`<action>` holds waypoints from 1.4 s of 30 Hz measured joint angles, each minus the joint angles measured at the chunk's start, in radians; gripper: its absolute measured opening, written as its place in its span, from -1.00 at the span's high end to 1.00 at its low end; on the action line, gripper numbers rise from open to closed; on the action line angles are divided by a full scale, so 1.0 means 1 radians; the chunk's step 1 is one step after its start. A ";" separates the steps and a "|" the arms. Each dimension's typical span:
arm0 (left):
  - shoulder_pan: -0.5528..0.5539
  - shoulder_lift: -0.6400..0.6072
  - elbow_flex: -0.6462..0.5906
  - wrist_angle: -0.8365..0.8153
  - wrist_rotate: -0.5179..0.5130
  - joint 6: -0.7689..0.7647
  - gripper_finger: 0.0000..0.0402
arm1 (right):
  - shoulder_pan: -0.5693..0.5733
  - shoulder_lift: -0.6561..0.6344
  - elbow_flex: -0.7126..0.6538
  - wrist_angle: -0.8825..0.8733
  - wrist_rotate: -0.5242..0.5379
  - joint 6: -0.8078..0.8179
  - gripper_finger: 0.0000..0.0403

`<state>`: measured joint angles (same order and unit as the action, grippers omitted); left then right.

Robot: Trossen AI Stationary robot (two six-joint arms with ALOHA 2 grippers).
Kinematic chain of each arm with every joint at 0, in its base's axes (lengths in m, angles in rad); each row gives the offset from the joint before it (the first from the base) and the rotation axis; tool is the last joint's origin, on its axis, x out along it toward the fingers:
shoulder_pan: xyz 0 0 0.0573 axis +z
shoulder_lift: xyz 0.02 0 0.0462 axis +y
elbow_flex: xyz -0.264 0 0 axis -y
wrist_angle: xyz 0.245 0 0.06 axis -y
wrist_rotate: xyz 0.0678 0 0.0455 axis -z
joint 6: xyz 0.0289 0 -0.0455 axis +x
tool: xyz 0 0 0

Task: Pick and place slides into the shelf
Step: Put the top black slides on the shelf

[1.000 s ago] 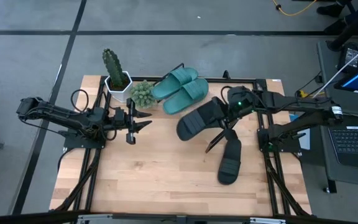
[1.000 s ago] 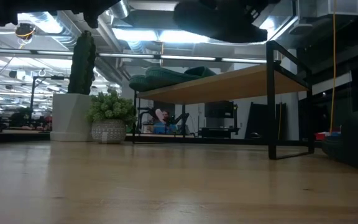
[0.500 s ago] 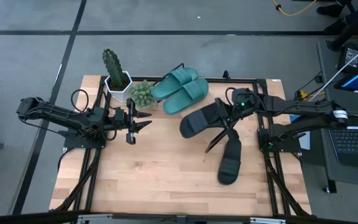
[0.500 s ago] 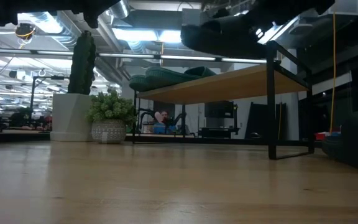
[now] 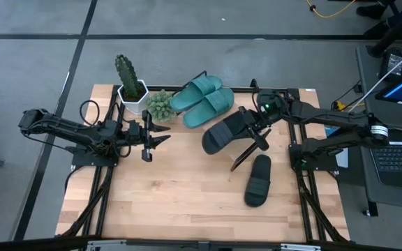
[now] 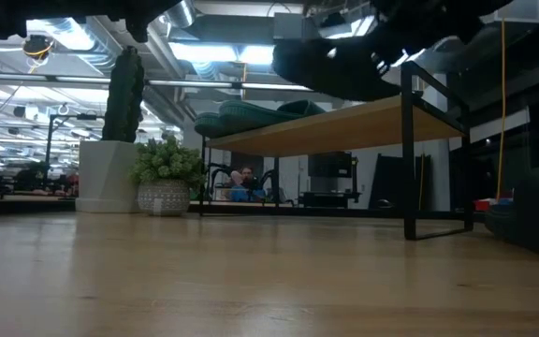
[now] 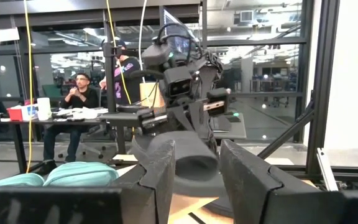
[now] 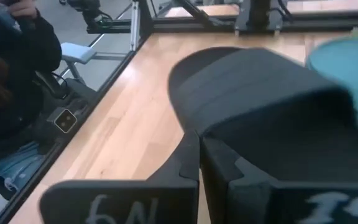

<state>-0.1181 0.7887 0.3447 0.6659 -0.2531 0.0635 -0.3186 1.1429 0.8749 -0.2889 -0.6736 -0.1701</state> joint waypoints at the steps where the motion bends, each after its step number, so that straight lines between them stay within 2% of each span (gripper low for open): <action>1: 0.000 0.000 0.000 0.000 0.000 0.000 0.41 | -0.009 0.012 0.000 0.002 -0.012 -0.007 0.98; 24: 0.000 0.000 0.000 0.000 0.000 0.026 0.41 | -0.168 0.167 -0.001 0.032 -0.206 -0.155 0.98; 42: 0.000 0.001 0.000 0.000 0.000 0.027 0.41 | -0.203 0.186 0.000 0.062 -0.225 -0.261 0.98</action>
<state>-0.1182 0.7898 0.3450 0.6661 -0.2535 0.0910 -0.5217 1.3289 0.8753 -0.2272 -0.8989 -0.4314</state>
